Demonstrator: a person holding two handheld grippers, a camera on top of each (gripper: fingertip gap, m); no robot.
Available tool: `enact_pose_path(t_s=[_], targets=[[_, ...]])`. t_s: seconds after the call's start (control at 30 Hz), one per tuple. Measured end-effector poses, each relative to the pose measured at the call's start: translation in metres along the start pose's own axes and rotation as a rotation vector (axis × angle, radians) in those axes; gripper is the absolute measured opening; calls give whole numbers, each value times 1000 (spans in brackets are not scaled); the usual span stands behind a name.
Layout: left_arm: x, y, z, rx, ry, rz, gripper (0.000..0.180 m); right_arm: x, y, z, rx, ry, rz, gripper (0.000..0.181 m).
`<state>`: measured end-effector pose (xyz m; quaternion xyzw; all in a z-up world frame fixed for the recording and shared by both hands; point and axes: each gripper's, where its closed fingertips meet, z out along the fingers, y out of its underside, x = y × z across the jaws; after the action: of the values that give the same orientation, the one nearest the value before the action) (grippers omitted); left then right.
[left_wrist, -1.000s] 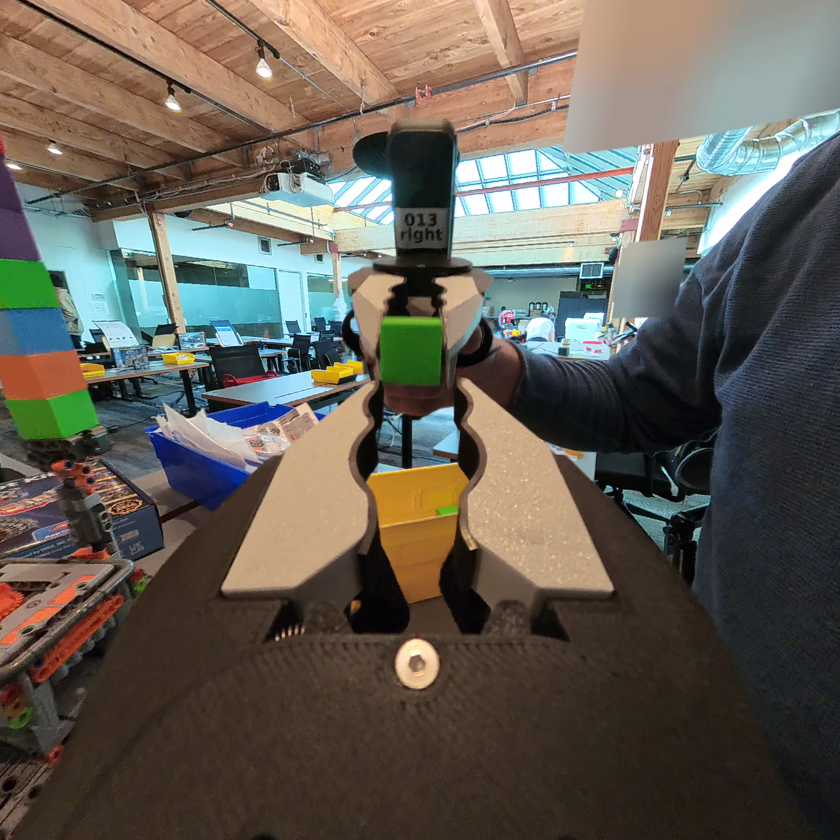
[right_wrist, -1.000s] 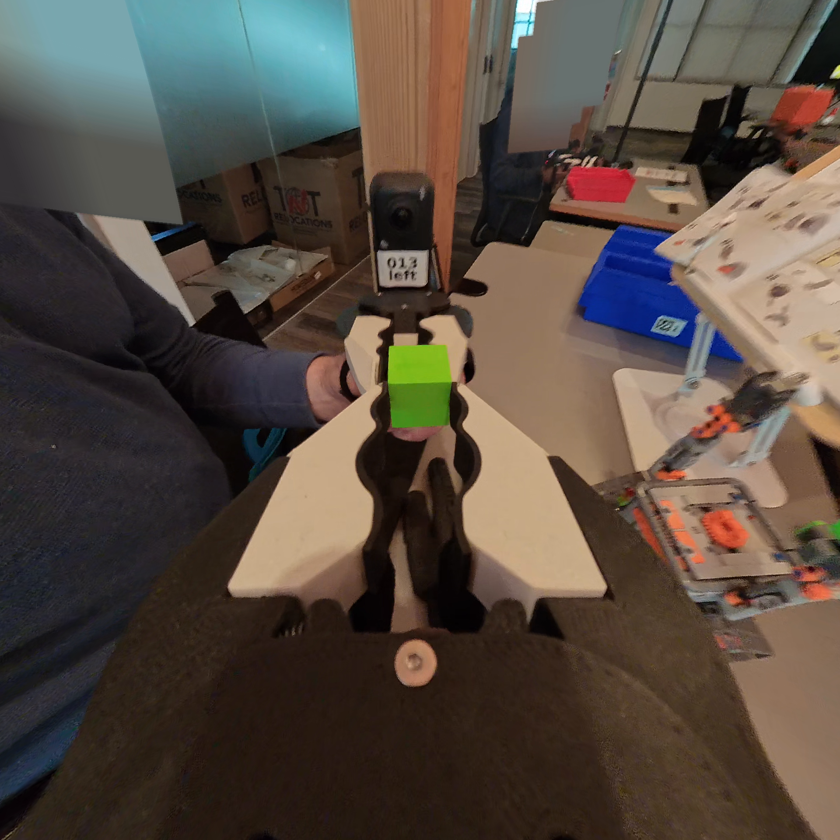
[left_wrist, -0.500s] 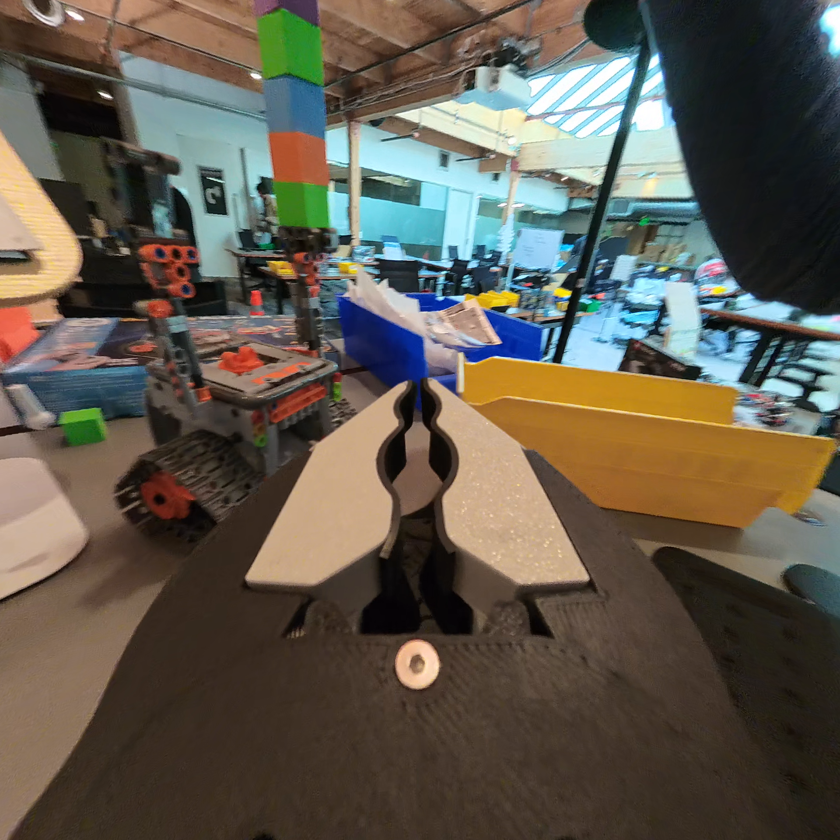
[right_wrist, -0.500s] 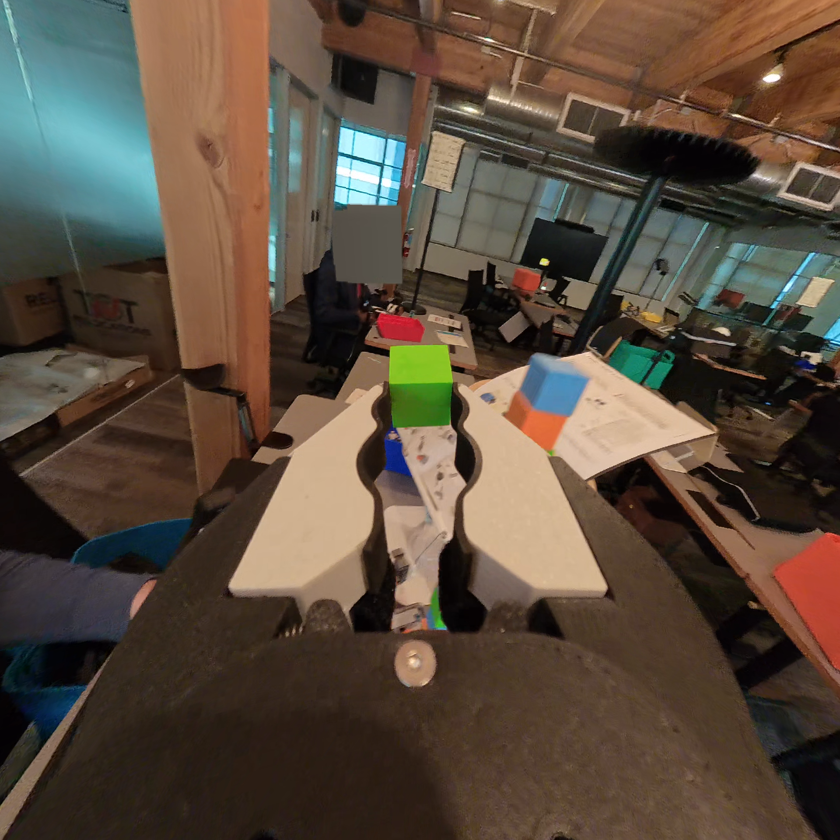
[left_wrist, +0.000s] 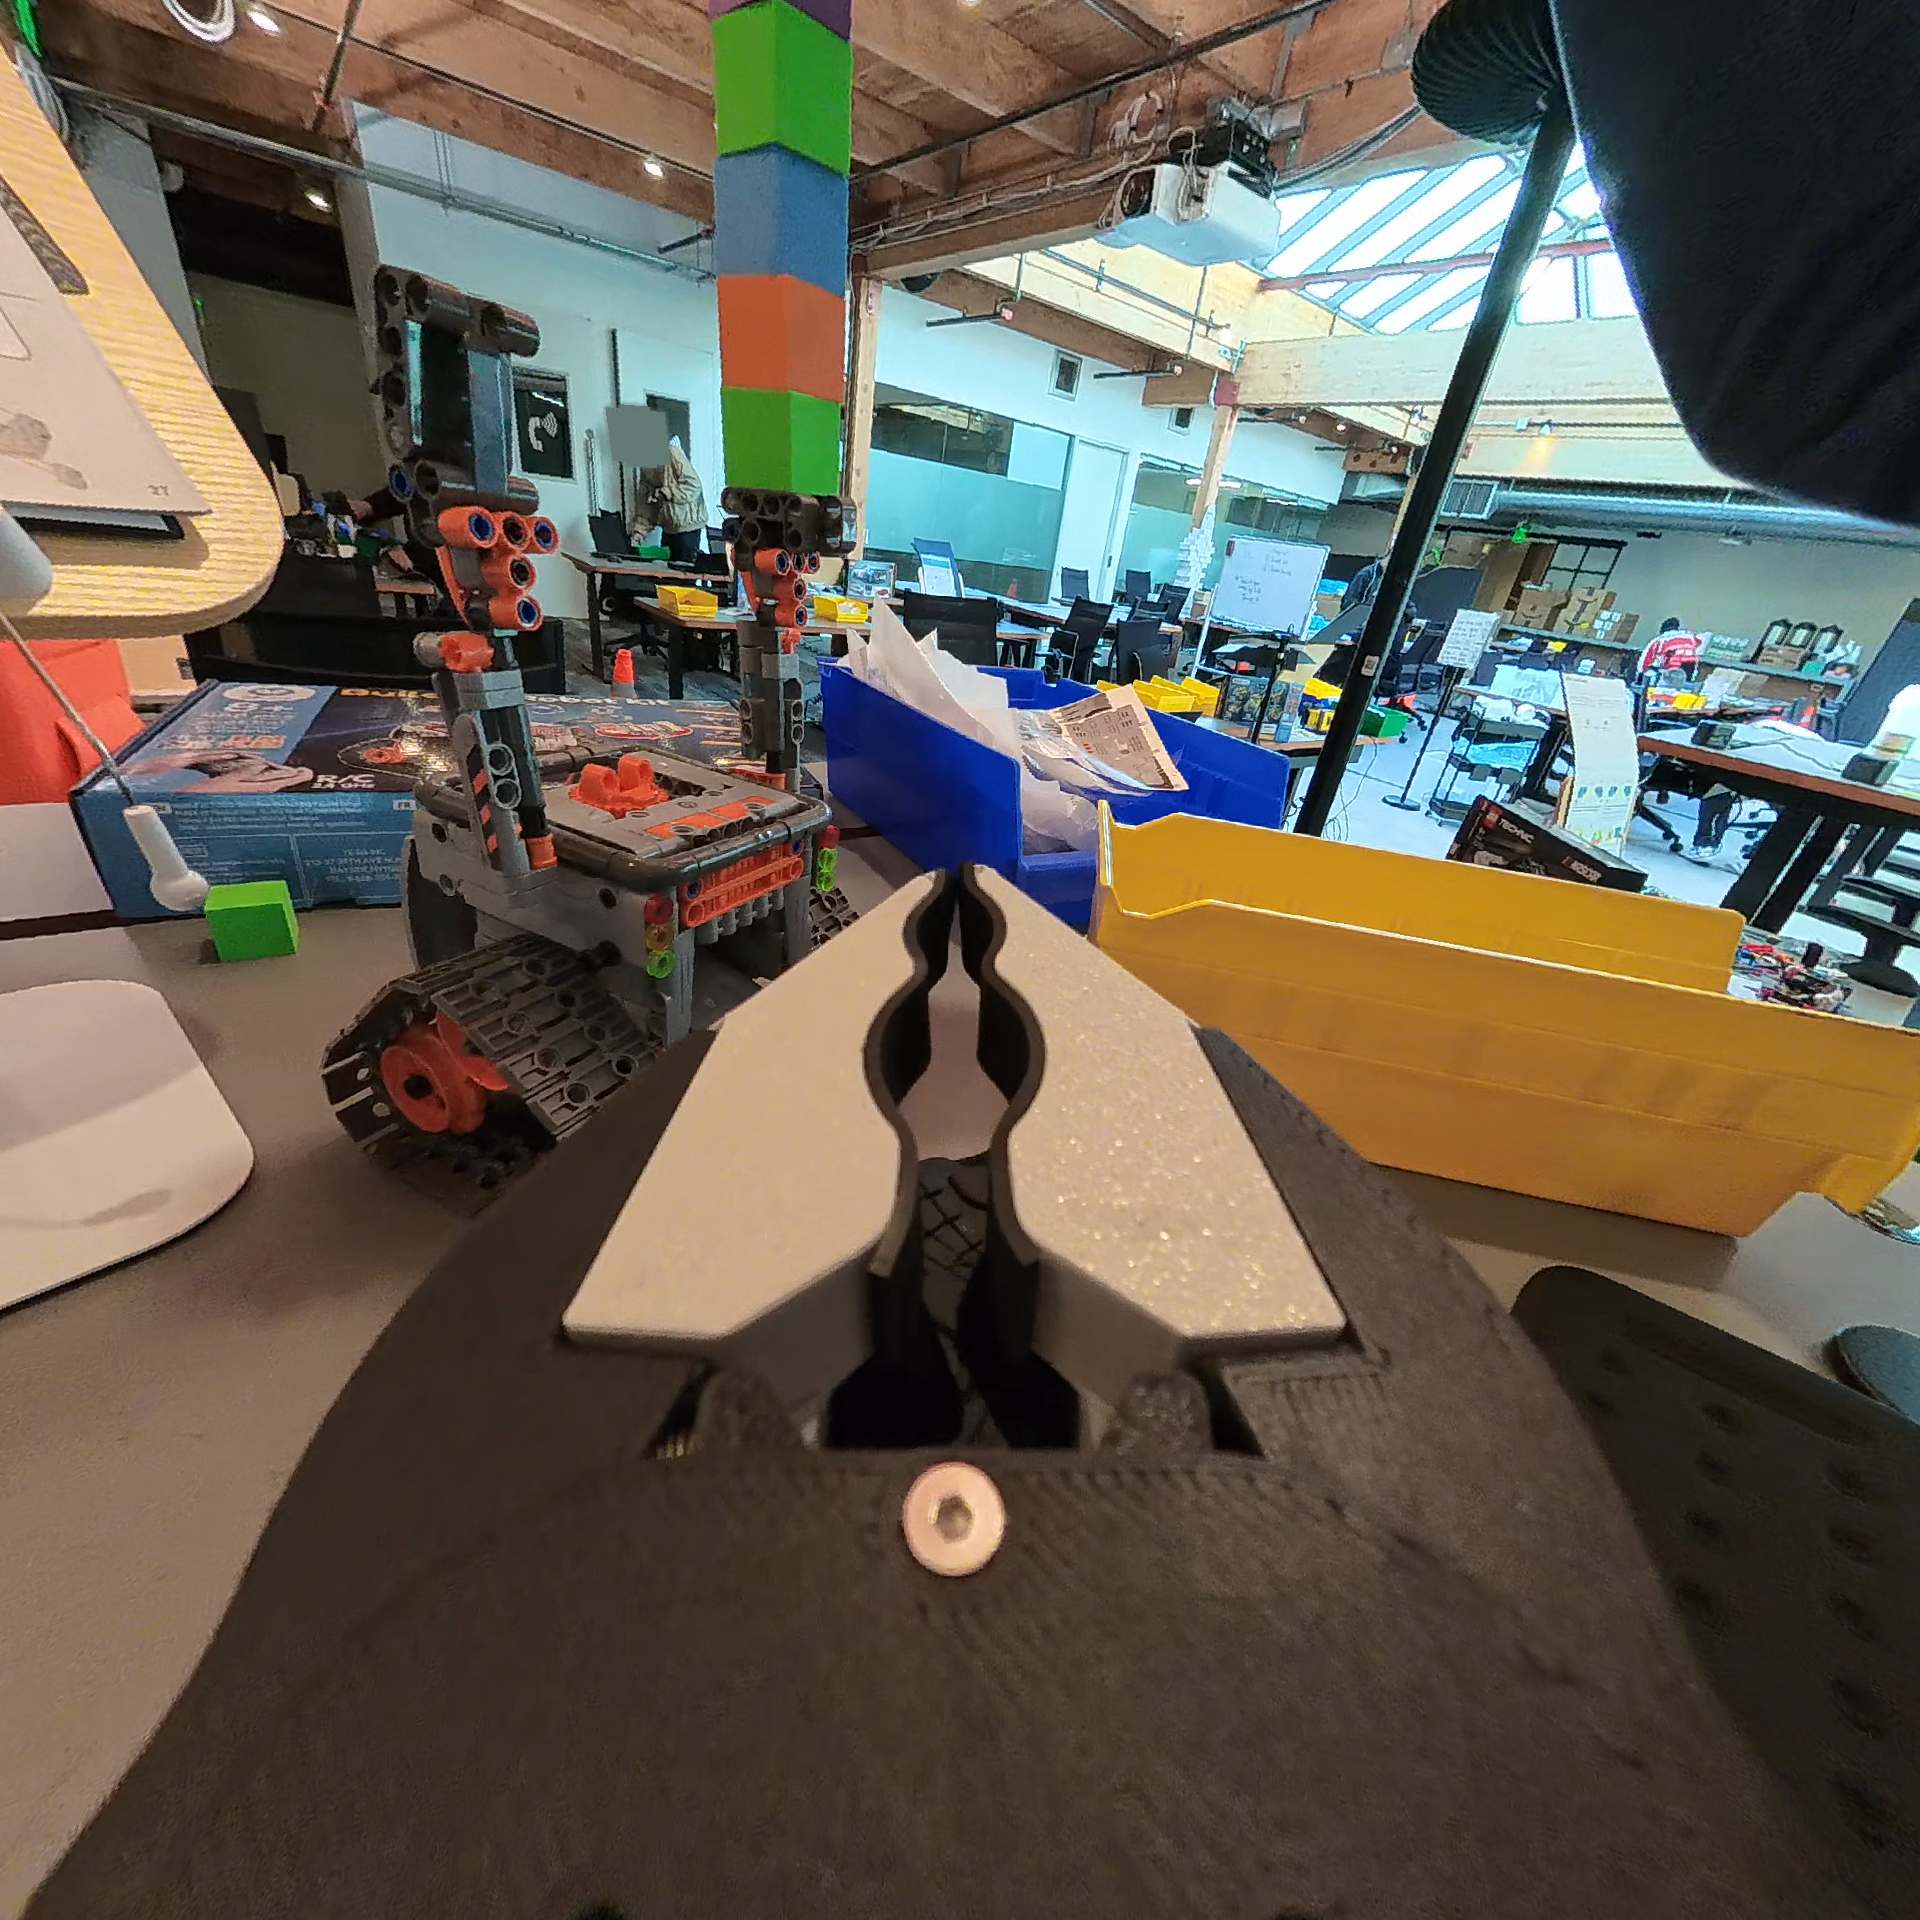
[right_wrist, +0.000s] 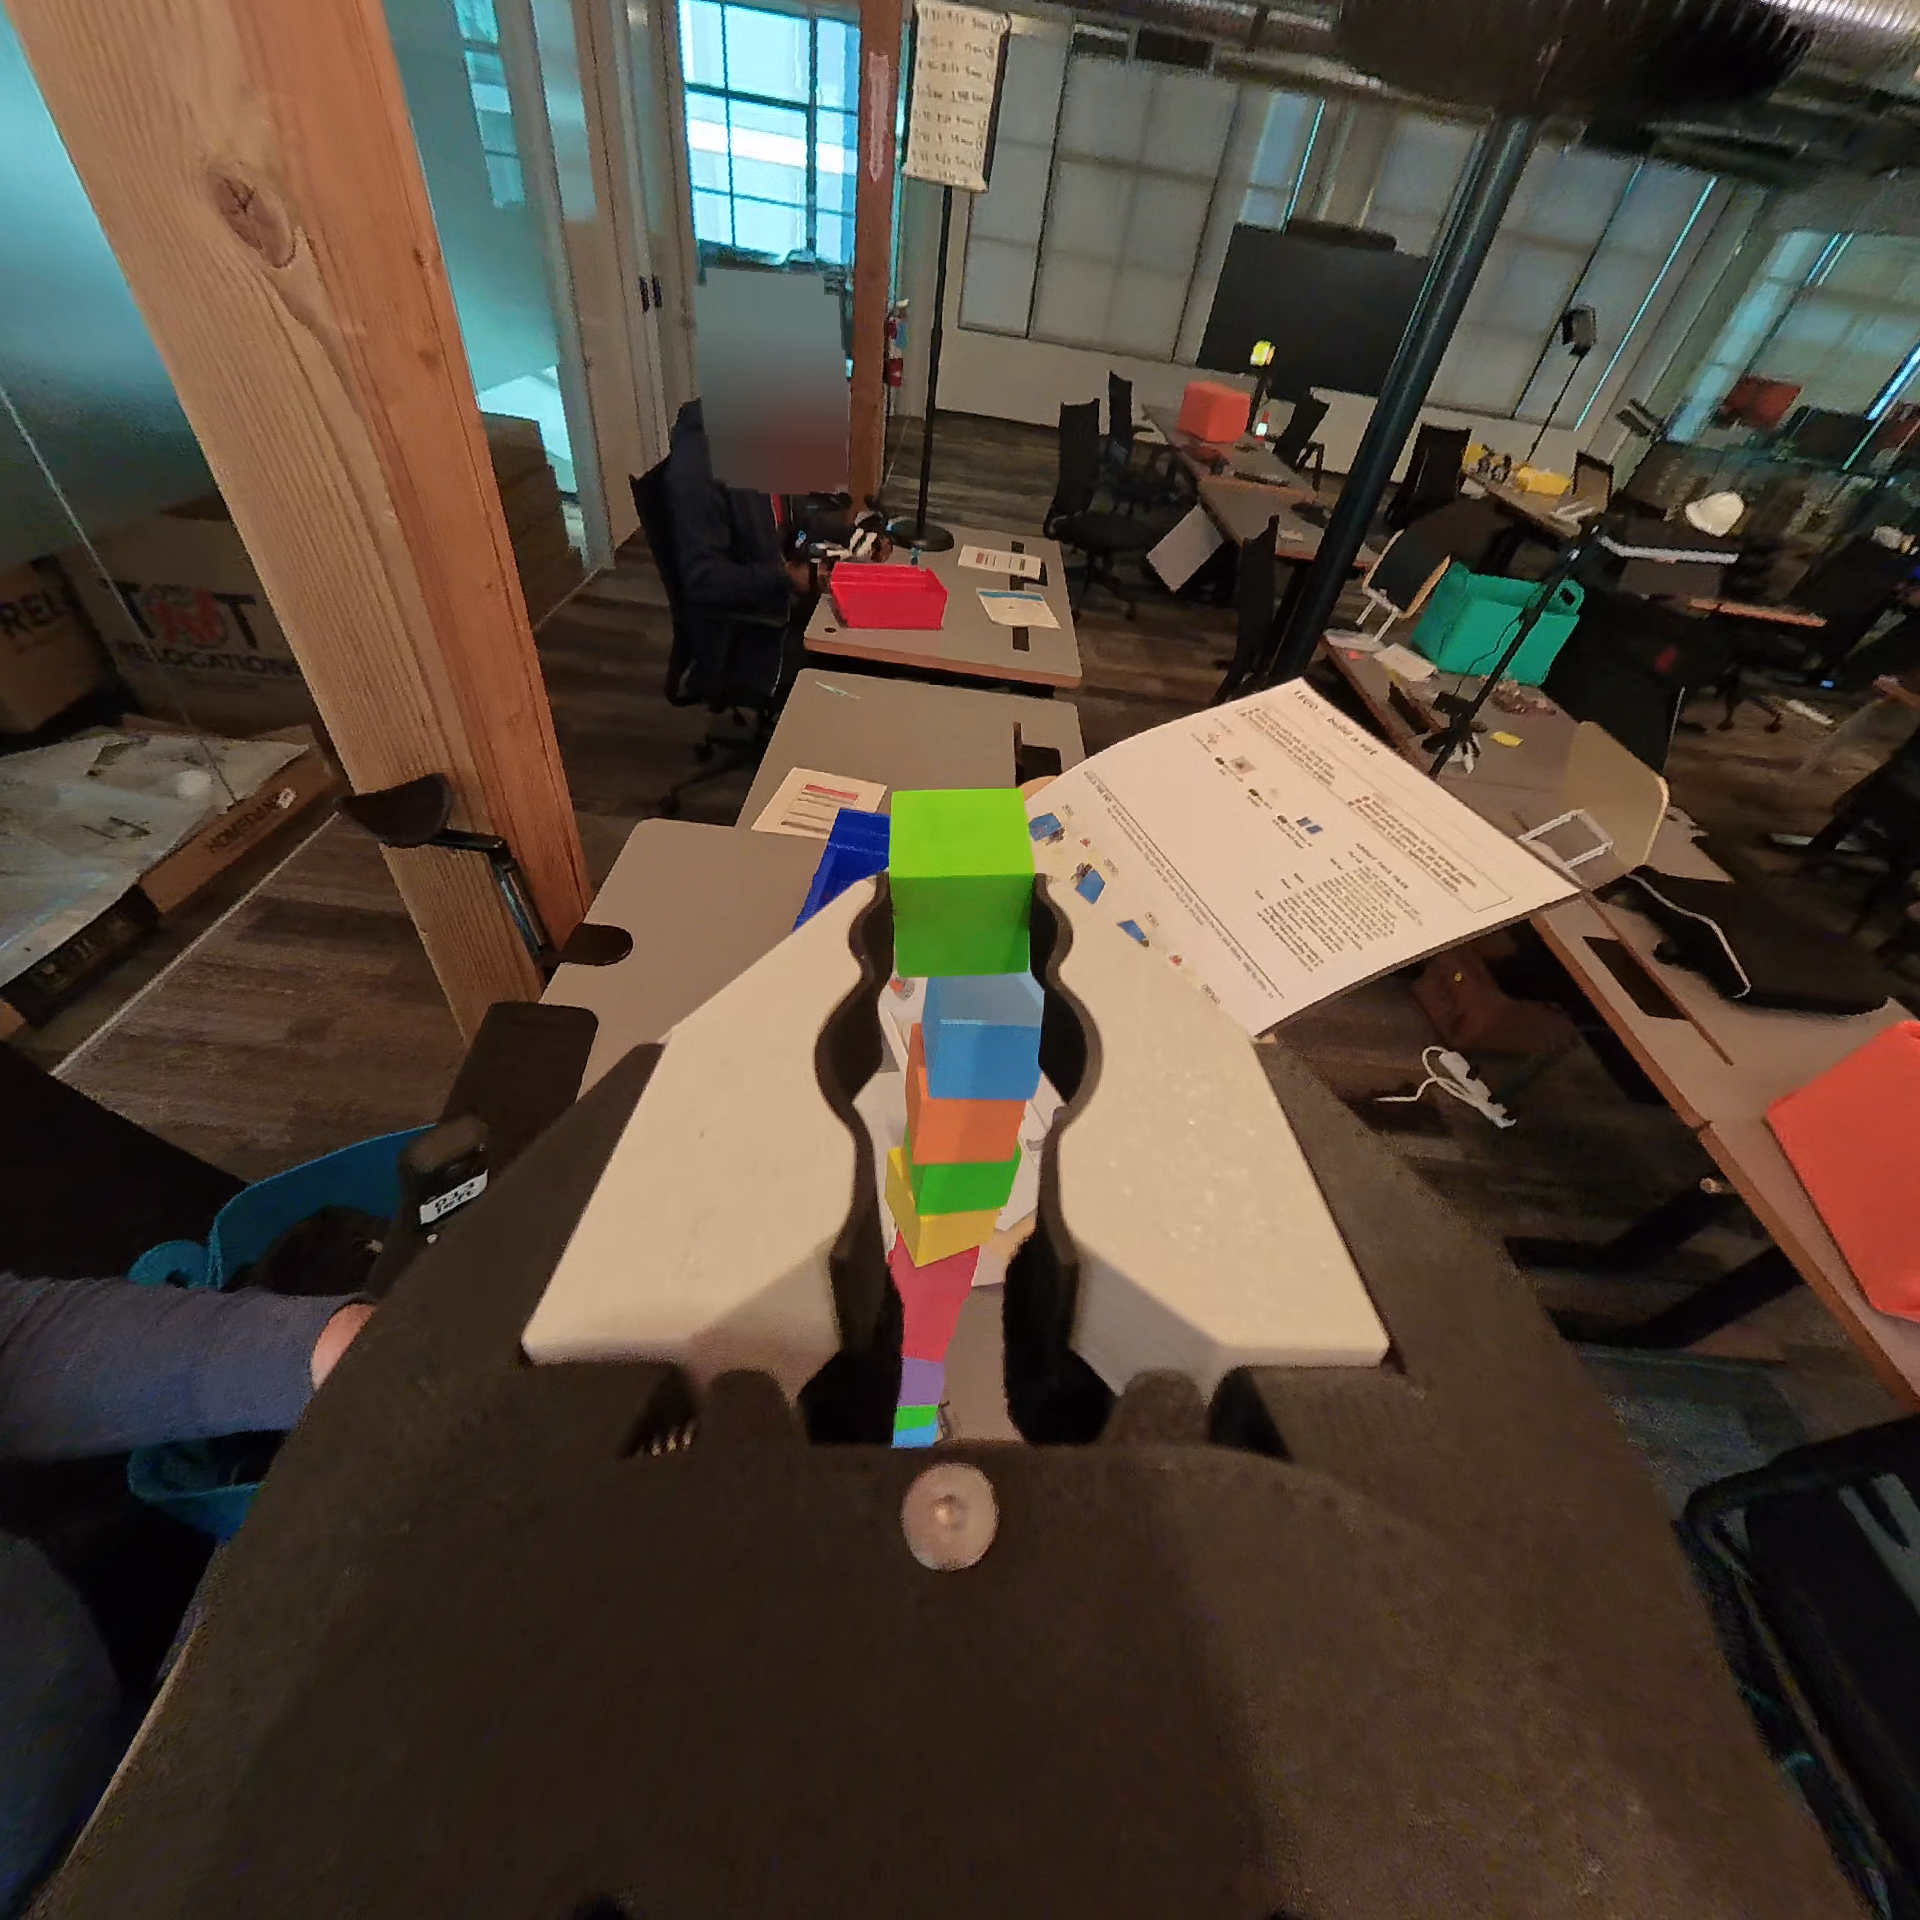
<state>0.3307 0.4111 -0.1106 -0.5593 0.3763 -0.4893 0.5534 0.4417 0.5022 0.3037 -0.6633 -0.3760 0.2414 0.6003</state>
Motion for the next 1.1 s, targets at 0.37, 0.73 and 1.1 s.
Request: enact_pose_path(t_s=[0.37,0.73,1.1], targets=[[-1,1,0,5,16,-22,0,12,19,9,-97,-21,62,25],[-1,0,0,14,28,-32,0,14,19,12,-87,-35,77,25],[0,-1,0,19,44,-37,0,15,4,-11,-11,30,71,63]])
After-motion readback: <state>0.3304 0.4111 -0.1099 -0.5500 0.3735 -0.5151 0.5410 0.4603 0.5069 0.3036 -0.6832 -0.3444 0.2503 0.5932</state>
